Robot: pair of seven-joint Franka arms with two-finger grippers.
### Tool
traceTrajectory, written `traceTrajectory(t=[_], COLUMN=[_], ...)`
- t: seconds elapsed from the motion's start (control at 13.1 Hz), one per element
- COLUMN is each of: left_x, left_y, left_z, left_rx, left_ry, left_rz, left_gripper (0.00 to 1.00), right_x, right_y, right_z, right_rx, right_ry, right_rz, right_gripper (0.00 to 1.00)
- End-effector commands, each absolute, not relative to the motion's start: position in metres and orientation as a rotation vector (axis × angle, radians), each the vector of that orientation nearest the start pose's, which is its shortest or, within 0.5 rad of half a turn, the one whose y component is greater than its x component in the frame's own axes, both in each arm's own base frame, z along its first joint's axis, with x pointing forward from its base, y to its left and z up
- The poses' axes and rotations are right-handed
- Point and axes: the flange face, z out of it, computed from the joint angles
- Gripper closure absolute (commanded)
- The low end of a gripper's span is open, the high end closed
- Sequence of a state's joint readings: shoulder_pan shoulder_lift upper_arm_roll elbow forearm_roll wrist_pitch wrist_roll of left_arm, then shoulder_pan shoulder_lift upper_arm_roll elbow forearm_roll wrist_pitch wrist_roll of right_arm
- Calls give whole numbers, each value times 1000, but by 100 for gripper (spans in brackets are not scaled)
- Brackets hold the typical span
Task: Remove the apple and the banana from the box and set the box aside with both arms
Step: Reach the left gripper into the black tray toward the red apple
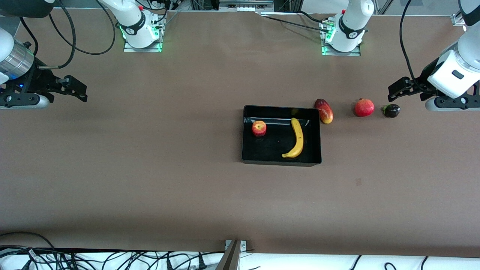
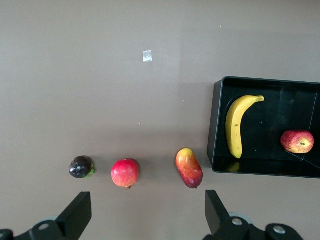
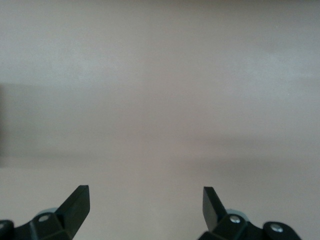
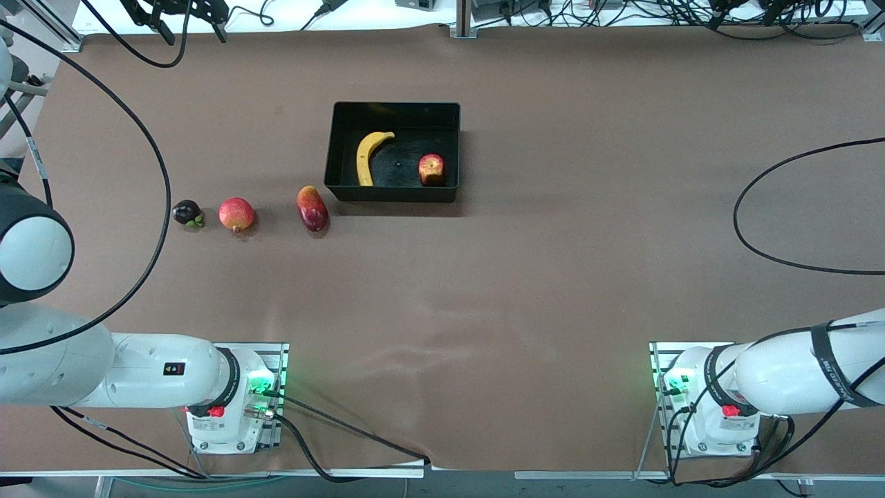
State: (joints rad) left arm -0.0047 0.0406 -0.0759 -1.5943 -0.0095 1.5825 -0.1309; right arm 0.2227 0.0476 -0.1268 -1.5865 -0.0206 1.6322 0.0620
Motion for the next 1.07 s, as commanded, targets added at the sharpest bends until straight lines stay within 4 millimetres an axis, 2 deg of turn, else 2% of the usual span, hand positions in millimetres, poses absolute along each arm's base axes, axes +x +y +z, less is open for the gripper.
traceTrajectory(t=[0.0,0.23,0.31,0.46,0.53,0.69,0.84,0.99], left_x=[570,568,566,551,542,544,568,580], left_y=[-45,-52,-58,-77,-91,-123,-168,-219], left_z=[597,598,588,558,545,518,481,454], left_rx=[-3125,-3135,-3139,-3170,-3143,-3113,-3170,-3213], left_ry=[-45,-36,-17,26,79,153,184,-2], left_rz=[91,120,196,537,697,774,633,532], left_gripper=[0,0,0,0,0,0,0,0], right_x=[572,572,572,572,572,572,573,573], right_y=[53,53,53,53,53,53,53,53], right_z=[598,598,598,598,598,597,597,597], right_rx=[-3164,-3164,-3164,-3164,-3164,-3164,-3164,-3164], right_ry=[-55,-58,-55,-55,-55,-55,-58,-55], right_rz=[-1,-1,-1,-1,-1,-1,-3,-6], right_gripper=[0,0,0,0,0,0,0,0])
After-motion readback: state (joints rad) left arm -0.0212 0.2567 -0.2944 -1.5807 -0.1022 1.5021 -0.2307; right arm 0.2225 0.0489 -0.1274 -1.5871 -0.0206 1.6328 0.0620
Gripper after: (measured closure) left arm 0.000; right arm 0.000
